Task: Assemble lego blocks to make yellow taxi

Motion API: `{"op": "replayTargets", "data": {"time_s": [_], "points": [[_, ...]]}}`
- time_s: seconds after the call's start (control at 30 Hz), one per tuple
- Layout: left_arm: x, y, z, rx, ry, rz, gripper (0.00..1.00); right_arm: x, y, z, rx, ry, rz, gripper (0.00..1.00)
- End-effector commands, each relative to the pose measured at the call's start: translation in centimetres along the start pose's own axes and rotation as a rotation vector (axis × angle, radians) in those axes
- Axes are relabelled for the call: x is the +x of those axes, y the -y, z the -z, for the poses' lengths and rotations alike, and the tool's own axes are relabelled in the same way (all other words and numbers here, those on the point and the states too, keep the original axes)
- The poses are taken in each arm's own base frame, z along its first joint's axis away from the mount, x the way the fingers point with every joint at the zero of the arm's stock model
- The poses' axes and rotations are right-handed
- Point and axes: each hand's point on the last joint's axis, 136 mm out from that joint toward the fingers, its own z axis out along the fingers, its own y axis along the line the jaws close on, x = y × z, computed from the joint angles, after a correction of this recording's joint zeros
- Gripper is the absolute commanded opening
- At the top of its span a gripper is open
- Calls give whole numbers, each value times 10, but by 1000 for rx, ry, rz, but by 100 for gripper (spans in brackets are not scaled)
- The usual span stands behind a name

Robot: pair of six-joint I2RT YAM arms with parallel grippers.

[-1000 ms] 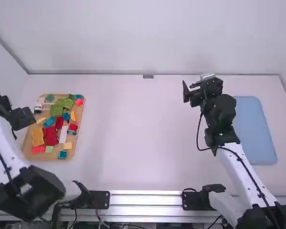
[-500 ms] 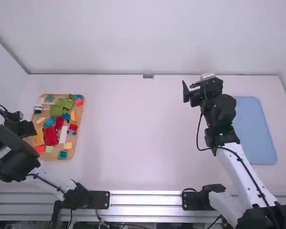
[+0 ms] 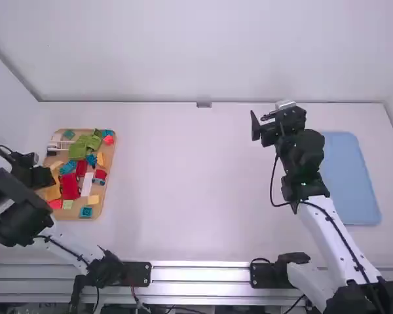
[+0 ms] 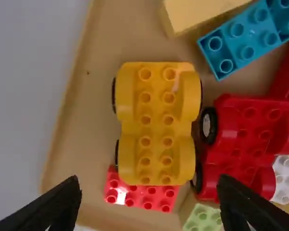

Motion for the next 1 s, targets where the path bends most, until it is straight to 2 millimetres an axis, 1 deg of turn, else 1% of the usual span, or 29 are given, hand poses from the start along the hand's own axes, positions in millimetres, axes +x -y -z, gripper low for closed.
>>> {"op": "replayTargets", "data": {"time_s": [0.0,0.07,0.17,0.47,0.67,0.97], "points": [[6,9,-8,39,-10,-15,75,-19,2,-2,4,40,-1,98],[9,10,-11,38,-13,-15,75,-19,2,-2,4,40,0,98],[19,8,-17,15,-46,-14,74,-20,2,-2,5,42,2,98],[25,8,-27,3,-49,-7,67,-23,3,-2,7,55,5,98],[28,7,-39,-12,-29,-9,69,-23,3,-2,7,54,4,98],[28,5,-50,-31,6,-13,72,-23,3,-2,7,56,4,98]]}}
